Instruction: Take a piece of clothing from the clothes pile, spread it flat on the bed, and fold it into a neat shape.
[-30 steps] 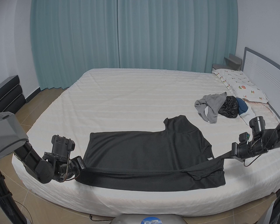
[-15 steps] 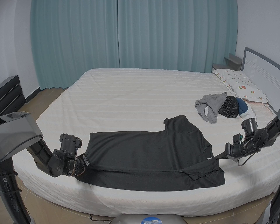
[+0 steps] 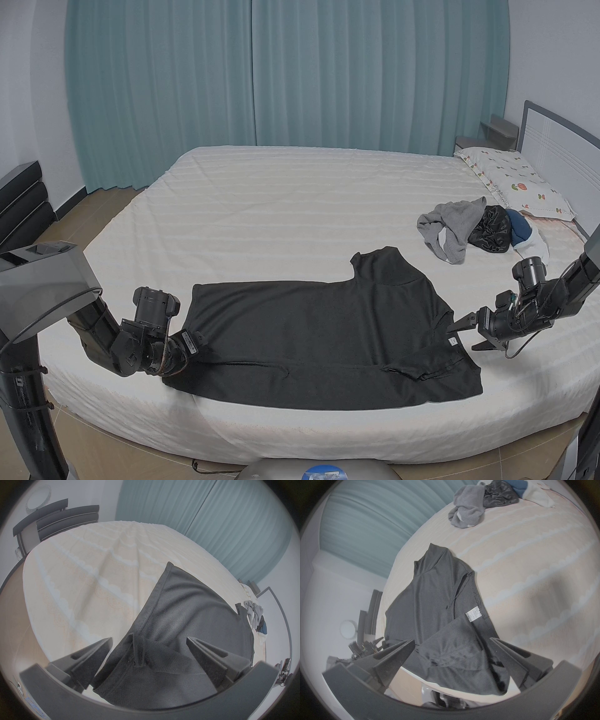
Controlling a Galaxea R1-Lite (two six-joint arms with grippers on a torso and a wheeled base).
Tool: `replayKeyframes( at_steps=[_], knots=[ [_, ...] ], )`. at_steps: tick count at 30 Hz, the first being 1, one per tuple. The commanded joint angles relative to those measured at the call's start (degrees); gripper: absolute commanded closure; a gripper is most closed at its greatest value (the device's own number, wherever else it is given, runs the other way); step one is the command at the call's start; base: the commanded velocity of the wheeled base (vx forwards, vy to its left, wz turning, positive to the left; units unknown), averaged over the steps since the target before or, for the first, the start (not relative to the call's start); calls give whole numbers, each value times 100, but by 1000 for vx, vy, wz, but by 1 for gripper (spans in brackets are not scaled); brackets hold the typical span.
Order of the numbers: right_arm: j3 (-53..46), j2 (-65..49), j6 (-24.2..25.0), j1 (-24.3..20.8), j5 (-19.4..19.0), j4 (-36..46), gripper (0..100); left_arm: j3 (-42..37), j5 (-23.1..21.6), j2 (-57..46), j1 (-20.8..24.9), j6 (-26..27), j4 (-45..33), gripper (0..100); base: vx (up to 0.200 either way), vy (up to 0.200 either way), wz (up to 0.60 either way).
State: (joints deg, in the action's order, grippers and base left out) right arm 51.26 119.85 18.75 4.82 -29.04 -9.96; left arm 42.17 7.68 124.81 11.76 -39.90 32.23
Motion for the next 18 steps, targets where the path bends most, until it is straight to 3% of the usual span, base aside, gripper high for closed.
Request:
replayKeyframes(
  at_steps=[1, 6, 11, 15, 18],
  knots=[
    [-204, -576, 472, -16, -32, -6, 0, -68, -3, -141, -130, -158, 38, 0, 0, 0, 0],
    [-855, -1297, 1526, -332, 3, -129, 0, -508, -592, -818, -526, -325, 46, 0, 0, 0, 0],
    [-1865, -1385, 1641, -736, 109, -1131, 0, -903, -1295, -1240, -684, -730, 46, 0, 0, 0, 0],
    [-2384, -893, 2063, -1193, 654, -2388, 0, -1097, -1647, -1292, -693, -1125, 64, 0, 0, 0, 0],
    [-2648, -629, 2704, -1598, 1023, -3240, 0, -1176, -1770, -1222, -728, -1143, 64, 0, 0, 0, 0]
  ],
)
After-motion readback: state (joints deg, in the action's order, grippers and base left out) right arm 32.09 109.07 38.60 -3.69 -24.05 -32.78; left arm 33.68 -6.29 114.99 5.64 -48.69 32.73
